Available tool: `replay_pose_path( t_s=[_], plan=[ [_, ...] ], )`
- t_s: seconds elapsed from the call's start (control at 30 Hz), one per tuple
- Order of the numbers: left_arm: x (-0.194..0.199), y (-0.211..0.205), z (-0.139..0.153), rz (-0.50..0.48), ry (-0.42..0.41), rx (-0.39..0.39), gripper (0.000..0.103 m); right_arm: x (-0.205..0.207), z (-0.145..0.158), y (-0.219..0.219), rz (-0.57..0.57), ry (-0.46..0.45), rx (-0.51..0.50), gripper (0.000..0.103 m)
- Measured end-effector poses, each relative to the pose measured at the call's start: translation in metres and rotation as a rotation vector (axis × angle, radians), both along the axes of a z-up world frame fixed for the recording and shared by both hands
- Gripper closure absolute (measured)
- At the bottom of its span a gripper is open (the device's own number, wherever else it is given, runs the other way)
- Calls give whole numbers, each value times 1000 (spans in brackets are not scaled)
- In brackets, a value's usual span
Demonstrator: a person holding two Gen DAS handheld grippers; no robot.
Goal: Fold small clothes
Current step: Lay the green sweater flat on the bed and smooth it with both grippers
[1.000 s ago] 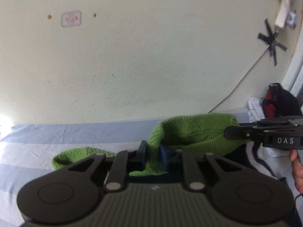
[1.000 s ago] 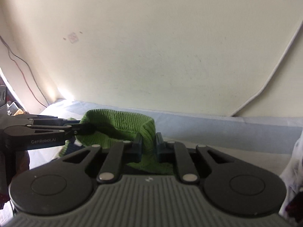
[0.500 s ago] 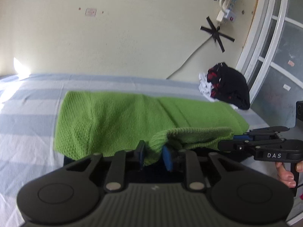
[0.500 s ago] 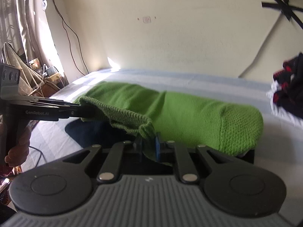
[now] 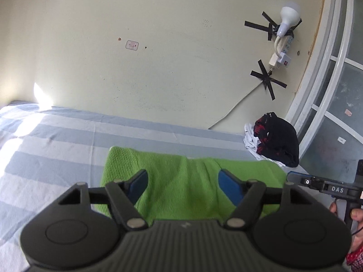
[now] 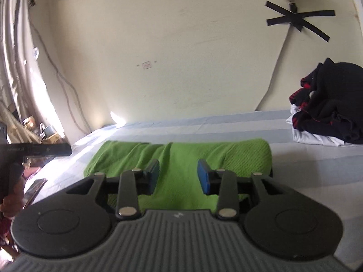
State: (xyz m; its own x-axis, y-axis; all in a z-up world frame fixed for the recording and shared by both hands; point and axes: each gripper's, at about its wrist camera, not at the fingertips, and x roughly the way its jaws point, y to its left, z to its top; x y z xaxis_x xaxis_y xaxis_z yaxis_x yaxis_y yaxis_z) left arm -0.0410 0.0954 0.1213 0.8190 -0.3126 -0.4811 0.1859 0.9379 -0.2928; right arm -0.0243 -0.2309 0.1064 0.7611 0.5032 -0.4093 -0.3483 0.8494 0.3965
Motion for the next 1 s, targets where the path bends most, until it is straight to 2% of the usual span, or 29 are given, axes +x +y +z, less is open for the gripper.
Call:
replay_pose_path(
  t_s=[0.07,0.17,0.2,0.27,0.3,0.4,0.43,0.47,0.5,0.53,0.6,0.67,0.77,0.83,0.93,1.0],
  plan=[
    [31,-10,-15,8,48,42,50,21,-11,3,-28,24,15,64],
    [78,-14,-56,65,181,128,61,57,-47,2,-168,121,-190,70],
    [81,-13,-63,79,132,132,60,59,-64,-12,-191,121,-167,70],
    [81,-15,-66,89,109,157,60,58,-70,-30,-210,130,-41,71],
    [80,-18,-65,98,113,166,60,57,-68,-29,-216,139,-45,71],
    [72,-30,-63,100,108,244,59,48,-61,-13,-199,103,-178,68],
    [67,-30,-61,101,111,241,55,43,-58,-12,-201,102,-184,68],
    [61,-30,-58,96,110,223,50,38,-54,-14,-202,101,-168,63],
    [54,-29,-57,92,107,203,40,30,-50,-19,-204,90,-134,56],
    [45,-27,-55,93,95,184,37,20,-47,-26,-212,80,-92,53],
    [33,-28,-51,88,77,162,36,3,-45,-41,-242,80,-5,48],
    [29,-32,-47,72,67,147,36,-12,-48,-55,-279,107,73,48],
    [31,-51,-43,48,46,183,35,-22,-59,-70,-321,169,166,47],
    [37,-65,-46,26,48,199,30,-24,-65,-74,-325,199,211,47],
    [47,-79,-62,14,82,217,24,-20,-75,-75,-298,260,299,47],
    [46,-89,-75,12,62,282,20,-19,-81,-70,-281,267,322,47]
  ],
)
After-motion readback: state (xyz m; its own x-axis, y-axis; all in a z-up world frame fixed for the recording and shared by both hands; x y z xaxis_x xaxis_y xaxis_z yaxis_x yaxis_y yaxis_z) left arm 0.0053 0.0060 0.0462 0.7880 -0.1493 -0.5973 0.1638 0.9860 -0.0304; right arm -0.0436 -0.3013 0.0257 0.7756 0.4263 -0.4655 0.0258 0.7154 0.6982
